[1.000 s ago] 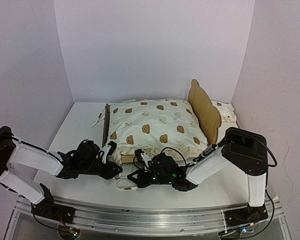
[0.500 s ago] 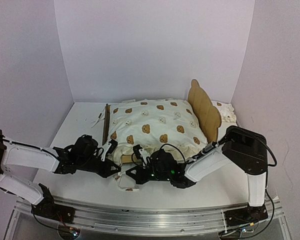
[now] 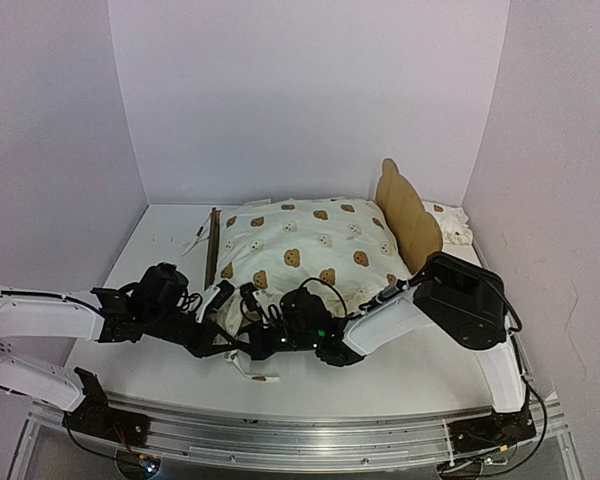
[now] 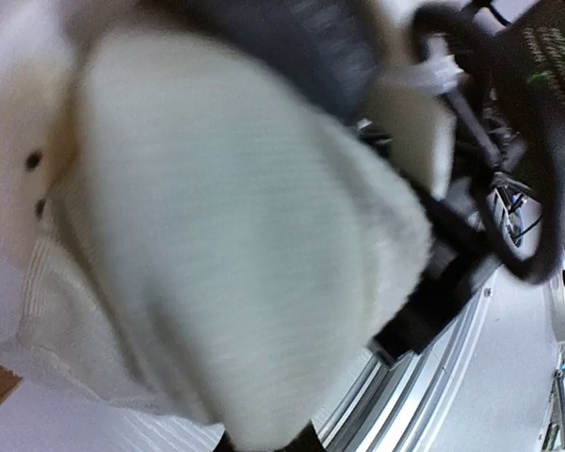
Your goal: Set up the pet bed
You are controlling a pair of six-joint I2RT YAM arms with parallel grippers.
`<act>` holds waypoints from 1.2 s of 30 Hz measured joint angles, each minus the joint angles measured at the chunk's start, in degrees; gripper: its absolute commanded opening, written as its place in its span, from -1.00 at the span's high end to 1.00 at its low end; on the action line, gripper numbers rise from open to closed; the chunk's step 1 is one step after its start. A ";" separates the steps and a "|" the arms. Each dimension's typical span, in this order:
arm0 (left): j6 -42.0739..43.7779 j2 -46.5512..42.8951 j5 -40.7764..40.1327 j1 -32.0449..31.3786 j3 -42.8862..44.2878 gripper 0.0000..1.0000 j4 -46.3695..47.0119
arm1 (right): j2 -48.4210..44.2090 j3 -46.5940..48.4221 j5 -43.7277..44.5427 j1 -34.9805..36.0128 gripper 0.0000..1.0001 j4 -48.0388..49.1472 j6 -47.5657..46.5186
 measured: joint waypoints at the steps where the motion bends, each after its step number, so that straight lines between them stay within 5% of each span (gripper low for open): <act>1: 1.57 0.00 0.35 0.00 0.62 1.00 -0.18 | 1.14 1.12 -1.35 0.00 1.00 0.32 0.52; 6: 7.54 0.00 1.24 0.00 2.85 0.85 -1.63 | 4.26 3.20 -4.93 0.00 1.00 1.25 2.54; 16: 16.30 0.02 1.09 0.00 7.65 -0.09 -8.57 | 6.03 4.70 -7.48 -0.02 1.00 3.57 4.78; 18: 21.19 0.08 1.01 0.00 9.57 -0.37 -10.33 | 6.74 5.62 -7.90 -0.02 1.00 4.04 5.23; 20: 26.66 0.13 0.91 0.00 11.18 -0.94 -12.11 | 7.31 6.16 -8.16 -0.02 1.00 4.72 5.58; 33: 65.51 -7.34 5.24 0.57 12.93 -0.99 -32.76 | 8.97 7.26 -8.40 -0.02 1.00 7.71 6.26; 36: 70.76 -12.64 7.11 2.73 13.46 -0.78 -34.58 | 8.98 7.26 -8.40 -0.02 1.00 7.79 6.29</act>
